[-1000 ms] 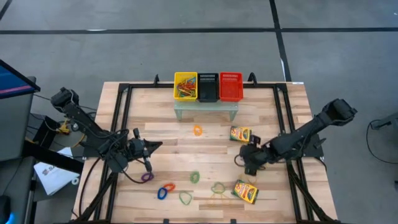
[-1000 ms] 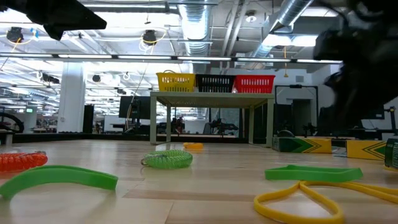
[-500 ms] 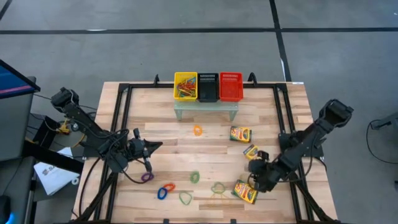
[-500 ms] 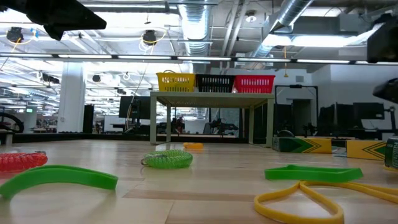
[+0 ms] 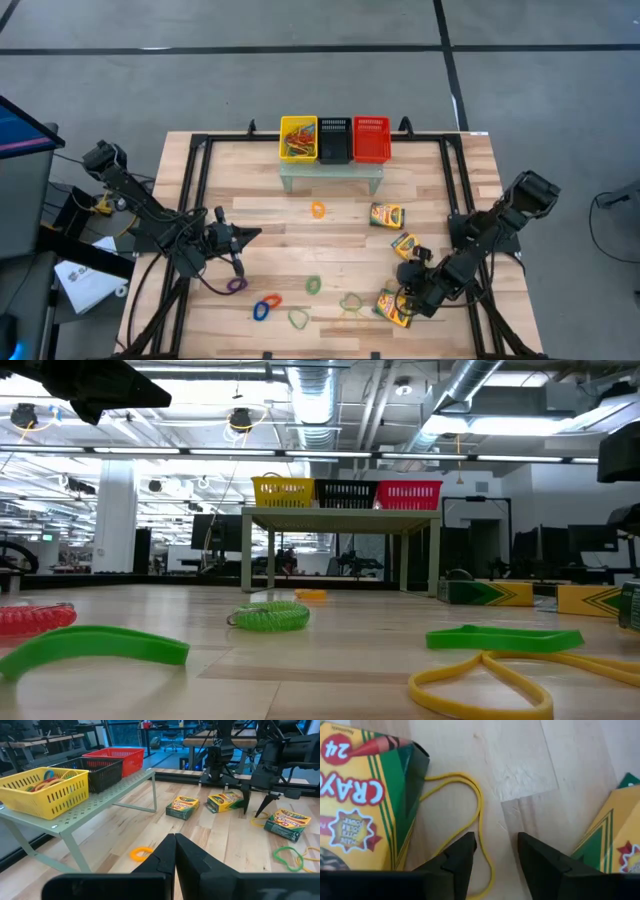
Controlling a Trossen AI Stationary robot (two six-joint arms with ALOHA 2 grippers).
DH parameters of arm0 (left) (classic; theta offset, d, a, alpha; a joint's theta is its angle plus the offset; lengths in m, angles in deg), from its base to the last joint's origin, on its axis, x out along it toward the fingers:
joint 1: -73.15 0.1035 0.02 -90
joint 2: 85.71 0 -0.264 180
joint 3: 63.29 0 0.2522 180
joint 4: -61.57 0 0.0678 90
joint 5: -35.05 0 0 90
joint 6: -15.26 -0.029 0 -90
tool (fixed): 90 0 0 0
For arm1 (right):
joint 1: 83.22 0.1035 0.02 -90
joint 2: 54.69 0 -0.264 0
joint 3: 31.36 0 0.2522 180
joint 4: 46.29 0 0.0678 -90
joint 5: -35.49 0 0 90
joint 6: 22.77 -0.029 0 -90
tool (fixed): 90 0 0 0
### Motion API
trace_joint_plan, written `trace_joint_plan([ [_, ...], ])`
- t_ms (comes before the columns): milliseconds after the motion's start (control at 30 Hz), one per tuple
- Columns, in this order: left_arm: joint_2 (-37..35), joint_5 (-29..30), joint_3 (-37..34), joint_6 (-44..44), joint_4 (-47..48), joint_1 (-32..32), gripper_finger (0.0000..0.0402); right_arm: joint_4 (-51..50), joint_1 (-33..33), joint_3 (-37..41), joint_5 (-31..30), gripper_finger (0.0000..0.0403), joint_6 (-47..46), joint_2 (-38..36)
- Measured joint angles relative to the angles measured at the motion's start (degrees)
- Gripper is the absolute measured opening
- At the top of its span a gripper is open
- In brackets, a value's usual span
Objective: Pick & Place Office Desk Supplies
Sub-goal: Put the top right big yellow rubber band into the yellow bin on the shelf
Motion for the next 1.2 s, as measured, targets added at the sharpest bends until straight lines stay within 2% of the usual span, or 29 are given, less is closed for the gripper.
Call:
trace_joint_plan([
  [100,0.0,0.0,0.0,0.0,0.0,0.0,0.0001,-0.7,0.0,0.0,0.9,0.0109,-1.0,-0.6],
  [267,0.0,0.0,0.0,0.0,0.0,0.0,0.0001,-1.8,-0.3,0.5,2.6,0.0023,-0.5,-2.3],
  [333,0.0,0.0,0.0,0.0,0.0,0.0,0.0001,-2.1,-0.3,0.5,2.5,0.0008,-0.6,-2.4],
  [433,0.0,0.0,0.0,0.0,0.0,0.0,0.0002,-2.2,-0.3,0.5,1.7,0.0008,-2.4,-2.3],
  [533,0.0,0.0,0.0,0.0,0.0,0.0,0.0003,-3.2,-0.3,-0.1,-1.6,0.0003,-3.1,-2.2],
  [733,0.0,0.0,0.0,0.0,-0.1,0.0,0.0004,-5.5,-3.2,-3.1,-8.2,0.0001,2.2,-2.0],
  [1200,0.0,0.2,0.0,0.2,-0.5,0.0,0.0004,-6.4,-12.4,-12.5,-14.7,0.0,24.6,-2.2],
])
